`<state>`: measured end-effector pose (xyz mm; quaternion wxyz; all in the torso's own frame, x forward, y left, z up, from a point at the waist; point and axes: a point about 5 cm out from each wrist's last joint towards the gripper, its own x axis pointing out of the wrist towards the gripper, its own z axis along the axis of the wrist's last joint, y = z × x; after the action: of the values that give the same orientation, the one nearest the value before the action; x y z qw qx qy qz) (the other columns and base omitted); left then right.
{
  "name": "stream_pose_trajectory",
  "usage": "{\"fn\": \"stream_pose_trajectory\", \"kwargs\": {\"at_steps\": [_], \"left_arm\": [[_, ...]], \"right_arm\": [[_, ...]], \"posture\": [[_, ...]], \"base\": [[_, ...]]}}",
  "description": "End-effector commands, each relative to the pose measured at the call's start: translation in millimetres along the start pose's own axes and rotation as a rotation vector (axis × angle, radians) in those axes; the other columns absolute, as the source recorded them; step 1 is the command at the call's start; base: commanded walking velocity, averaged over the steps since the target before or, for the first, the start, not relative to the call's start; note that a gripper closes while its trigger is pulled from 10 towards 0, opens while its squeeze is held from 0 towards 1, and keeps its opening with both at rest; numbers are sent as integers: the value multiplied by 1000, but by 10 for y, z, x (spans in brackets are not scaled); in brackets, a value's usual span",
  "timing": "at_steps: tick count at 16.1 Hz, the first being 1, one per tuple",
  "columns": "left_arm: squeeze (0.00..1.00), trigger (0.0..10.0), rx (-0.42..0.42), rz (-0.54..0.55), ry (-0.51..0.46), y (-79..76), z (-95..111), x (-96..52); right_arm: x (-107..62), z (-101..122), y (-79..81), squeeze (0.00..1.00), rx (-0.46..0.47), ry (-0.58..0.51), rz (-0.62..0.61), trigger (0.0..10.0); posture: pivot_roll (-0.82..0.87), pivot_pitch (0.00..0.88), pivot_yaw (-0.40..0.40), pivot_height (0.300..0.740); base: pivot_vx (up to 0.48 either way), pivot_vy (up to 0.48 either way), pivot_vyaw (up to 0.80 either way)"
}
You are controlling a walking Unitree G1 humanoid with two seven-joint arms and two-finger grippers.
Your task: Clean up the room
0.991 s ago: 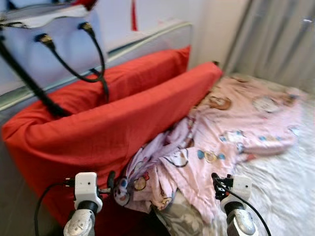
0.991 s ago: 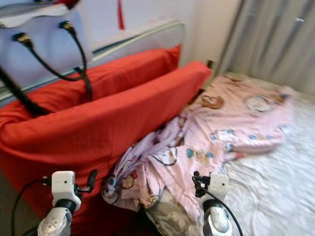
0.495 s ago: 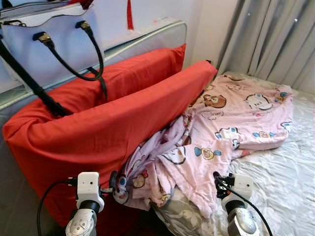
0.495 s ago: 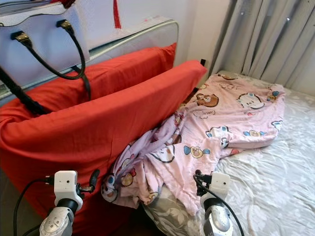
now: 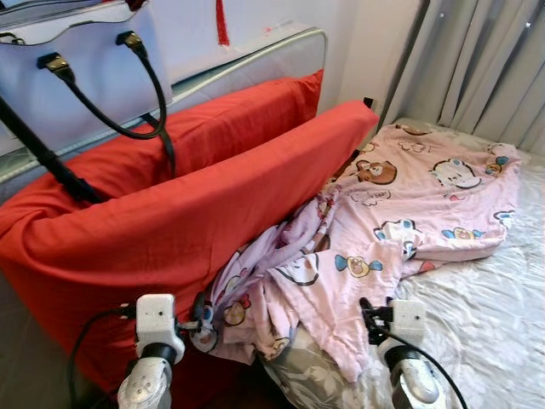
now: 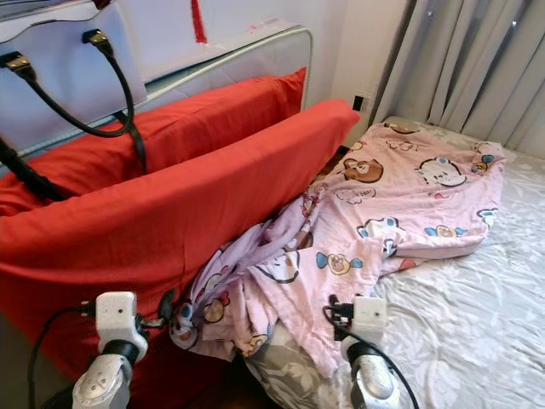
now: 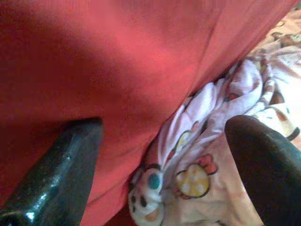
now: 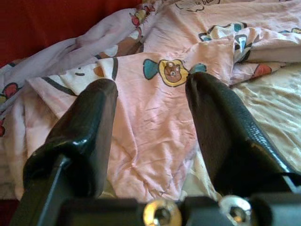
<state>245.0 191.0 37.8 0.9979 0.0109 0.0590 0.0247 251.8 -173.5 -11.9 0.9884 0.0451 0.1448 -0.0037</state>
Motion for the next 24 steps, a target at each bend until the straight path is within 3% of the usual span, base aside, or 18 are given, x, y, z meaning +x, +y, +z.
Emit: {"fn": "stream_pose_trajectory", "kwargs": {"at_steps": [1, 8, 11, 24], "left_arm": [[0, 10000, -13, -15, -28, -33, 83, 43], [0, 10000, -49, 6, -23, -14, 63, 42], [0, 10000, -55, 8, -22, -8, 62, 42], [0, 10000, -60, -3, -18, -12, 53, 61]], "right_arm": [[0, 25, -27, 0, -9, -13, -1, 10000], [-7, 53, -12, 0, 1, -40, 10, 10000], [7, 24, -9, 0, -30, 0, 7, 10000], [13, 26, 84, 0, -26, -19, 48, 10000]], "posture": [[3, 0, -29, 740], [1, 0, -29, 740], [-2, 0, -29, 740], [5, 0, -20, 701]], "base": [[0, 0, 0], [0, 0, 0], [0, 0, 0], [0, 0, 0]]}}
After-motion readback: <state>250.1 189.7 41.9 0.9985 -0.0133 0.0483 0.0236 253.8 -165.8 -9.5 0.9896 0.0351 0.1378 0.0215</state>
